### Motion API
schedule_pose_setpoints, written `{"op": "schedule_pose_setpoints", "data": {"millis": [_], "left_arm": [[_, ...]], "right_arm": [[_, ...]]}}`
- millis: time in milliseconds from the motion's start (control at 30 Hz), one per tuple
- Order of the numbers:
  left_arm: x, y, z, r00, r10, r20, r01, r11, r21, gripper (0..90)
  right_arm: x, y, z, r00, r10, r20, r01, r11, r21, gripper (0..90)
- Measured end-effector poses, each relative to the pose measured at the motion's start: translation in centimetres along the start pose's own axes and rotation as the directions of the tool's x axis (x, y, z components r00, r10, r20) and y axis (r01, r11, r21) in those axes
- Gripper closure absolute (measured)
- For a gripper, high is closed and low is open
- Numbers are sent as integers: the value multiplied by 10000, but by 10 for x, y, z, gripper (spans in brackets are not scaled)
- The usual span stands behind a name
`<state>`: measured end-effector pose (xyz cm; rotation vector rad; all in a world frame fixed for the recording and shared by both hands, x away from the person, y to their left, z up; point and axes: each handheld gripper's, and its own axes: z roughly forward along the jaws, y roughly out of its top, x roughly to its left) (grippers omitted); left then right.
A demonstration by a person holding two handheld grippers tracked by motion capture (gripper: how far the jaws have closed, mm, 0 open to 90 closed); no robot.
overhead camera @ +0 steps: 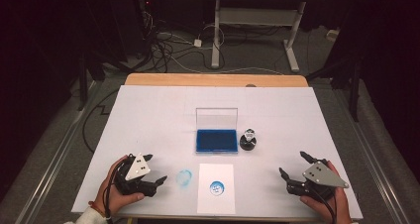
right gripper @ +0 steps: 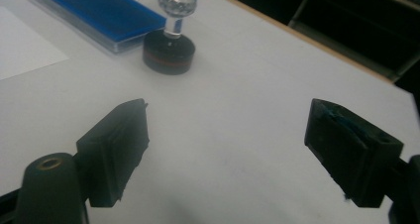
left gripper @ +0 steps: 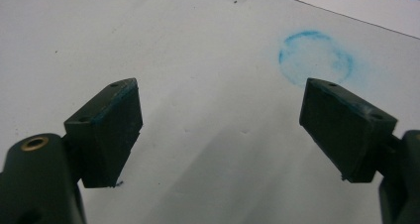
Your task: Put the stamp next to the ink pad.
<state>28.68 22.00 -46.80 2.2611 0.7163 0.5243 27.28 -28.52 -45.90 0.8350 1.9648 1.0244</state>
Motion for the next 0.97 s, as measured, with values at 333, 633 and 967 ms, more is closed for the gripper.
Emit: {"op": "schedule_pose_setpoints", "data": {"millis": [333,633,967], "left_arm": [[0,0,2,10000,-85,0,85,10000,31,165],[4,2,4,9998,-215,-54,215,9998,26,165],[2,6,9,9999,-132,-11,132,9999,76,164]], "right_arm": [[-3,3,-3,9993,30,375,-23,9999,-163,167],[-4,2,1,9993,134,341,-130,9998,-126,169],[-6,1,-9,9969,279,739,-255,9991,-341,172]]}}
